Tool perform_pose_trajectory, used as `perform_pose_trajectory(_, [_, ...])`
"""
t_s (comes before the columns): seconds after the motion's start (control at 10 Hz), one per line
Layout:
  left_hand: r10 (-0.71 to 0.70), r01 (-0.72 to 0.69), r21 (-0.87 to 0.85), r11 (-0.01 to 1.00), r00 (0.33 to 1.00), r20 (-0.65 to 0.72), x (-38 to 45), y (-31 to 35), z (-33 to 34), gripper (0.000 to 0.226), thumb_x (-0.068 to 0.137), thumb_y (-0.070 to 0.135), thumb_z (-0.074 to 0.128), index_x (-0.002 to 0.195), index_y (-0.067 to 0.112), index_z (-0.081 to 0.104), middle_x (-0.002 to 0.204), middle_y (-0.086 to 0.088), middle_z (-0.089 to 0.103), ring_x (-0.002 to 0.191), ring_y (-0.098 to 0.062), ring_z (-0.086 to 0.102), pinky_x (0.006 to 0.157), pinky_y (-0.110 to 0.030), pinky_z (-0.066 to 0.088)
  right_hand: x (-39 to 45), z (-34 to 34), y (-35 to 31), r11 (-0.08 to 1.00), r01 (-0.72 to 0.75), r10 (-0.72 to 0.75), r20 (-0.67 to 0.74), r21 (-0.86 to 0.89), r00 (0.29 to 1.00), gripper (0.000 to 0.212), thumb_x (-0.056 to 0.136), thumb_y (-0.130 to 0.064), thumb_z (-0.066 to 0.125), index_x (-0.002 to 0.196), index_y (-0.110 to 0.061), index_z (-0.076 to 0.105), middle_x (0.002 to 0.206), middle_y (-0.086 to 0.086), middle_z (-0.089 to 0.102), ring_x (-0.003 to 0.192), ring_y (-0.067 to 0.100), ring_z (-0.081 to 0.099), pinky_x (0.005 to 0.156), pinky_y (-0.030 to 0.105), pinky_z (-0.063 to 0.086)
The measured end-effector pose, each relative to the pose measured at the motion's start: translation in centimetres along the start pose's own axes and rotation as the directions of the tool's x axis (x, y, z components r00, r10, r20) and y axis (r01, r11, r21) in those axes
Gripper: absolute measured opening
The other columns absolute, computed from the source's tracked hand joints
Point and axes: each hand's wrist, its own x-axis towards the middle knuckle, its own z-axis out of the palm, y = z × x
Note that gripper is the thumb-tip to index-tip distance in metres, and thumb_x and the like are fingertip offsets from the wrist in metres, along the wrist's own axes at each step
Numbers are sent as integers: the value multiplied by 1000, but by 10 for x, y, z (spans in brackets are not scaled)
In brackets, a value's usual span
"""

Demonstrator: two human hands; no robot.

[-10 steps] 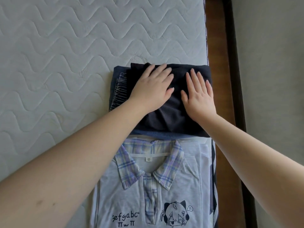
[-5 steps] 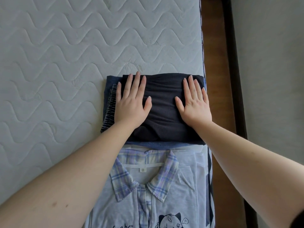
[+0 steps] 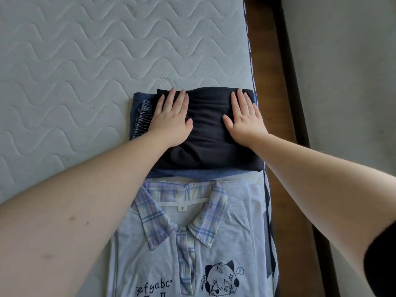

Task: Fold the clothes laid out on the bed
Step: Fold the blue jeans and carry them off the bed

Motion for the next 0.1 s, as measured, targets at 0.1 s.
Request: perform_pose_trajectory(0.1, [56, -60, 31, 998, 992, 115, -12, 10, -38, 74, 100, 53, 27, 156, 13, 1, 164, -5, -8, 150, -25, -13, 120, -48, -6, -27, -26, -12, 999, -24, 27, 107, -33, 994, 70, 101, -51, 31, 157, -19, 4, 165, 2, -3, 151, 17, -2, 120, 35, 3])
